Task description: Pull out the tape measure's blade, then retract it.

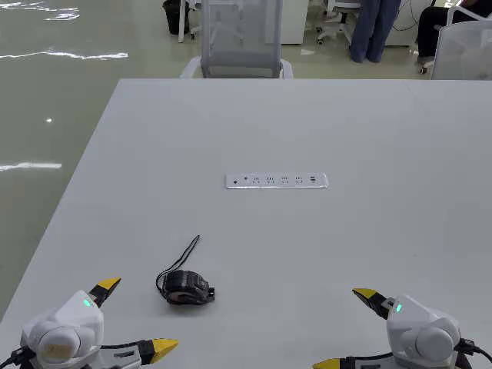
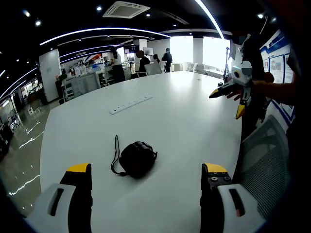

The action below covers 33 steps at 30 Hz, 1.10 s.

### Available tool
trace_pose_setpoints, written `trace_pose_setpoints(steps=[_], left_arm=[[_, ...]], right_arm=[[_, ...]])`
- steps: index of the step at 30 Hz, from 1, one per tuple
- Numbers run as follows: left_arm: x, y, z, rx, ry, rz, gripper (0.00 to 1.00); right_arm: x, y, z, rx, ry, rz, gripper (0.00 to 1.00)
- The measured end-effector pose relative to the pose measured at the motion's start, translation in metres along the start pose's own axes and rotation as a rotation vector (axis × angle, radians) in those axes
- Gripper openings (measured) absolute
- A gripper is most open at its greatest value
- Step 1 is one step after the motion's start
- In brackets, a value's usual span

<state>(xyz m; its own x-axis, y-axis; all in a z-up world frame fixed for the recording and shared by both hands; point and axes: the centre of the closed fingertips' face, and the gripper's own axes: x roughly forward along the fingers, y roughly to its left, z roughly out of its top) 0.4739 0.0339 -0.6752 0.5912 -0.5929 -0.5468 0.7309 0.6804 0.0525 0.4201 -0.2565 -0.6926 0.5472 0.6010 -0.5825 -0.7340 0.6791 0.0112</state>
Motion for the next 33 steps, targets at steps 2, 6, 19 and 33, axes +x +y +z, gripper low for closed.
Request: trace_pose_setpoints(steps=[2,6,19,33], left_arm=[[0.0000,-0.0001,0.0001,0.001,0.000,0.000,0.92],[0.0000,-0.0004,0.0000,0.003,0.003,-0.001,0.91],[0.0008,0.0021,0.0004,0.025,0.012,-0.005,0.89],[0.0055,0.0084,0.0000,0.086,0.049,-0.037,0.84]], right_arm=[[-0.0002,-0.0004,-0.0004,0.001,0.001,-0.001,0.96],[0.0001,-0.0004,-0.0017,0.002,0.003,-0.001,0.96],[0.0029,0.0027,0.0004,-0.036,-0.007,0.022,0.93],[0.0086,0.0053,0.0005,-0.071,0.013,0.070,0.88]])
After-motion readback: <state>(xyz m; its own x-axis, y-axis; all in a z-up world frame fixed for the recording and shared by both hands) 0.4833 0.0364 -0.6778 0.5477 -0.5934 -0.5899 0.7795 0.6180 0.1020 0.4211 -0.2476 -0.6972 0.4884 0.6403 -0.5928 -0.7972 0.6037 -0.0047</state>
